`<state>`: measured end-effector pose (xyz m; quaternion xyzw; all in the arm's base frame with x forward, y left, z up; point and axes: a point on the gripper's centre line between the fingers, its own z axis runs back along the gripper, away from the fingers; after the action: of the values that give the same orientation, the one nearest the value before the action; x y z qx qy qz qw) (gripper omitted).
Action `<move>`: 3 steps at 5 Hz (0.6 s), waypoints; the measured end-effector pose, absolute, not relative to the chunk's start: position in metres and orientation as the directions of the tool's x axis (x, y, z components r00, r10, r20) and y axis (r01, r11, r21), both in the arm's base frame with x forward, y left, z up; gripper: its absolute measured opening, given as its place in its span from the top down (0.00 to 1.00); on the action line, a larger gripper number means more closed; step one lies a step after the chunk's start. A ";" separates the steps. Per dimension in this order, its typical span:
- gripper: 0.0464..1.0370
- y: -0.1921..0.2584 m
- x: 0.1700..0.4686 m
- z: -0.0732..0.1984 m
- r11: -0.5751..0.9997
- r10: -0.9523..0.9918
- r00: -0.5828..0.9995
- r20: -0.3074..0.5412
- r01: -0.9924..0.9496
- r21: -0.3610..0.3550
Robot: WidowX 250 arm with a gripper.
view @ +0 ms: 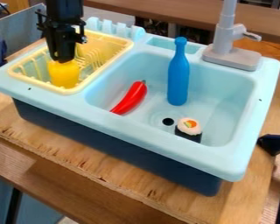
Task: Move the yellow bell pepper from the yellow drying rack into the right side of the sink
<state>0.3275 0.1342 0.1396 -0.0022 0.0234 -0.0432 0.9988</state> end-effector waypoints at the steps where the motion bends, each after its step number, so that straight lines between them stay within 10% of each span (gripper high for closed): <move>1: 0.96 0.131 0.323 0.143 0.995 -0.096 0.995 -0.038 0.096 -0.011; 3: 0.96 0.094 0.313 0.209 0.979 -0.203 0.967 0.152 0.203 0.018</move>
<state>0.3126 0.0936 0.2088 0.0011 -0.0768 -0.1024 0.9918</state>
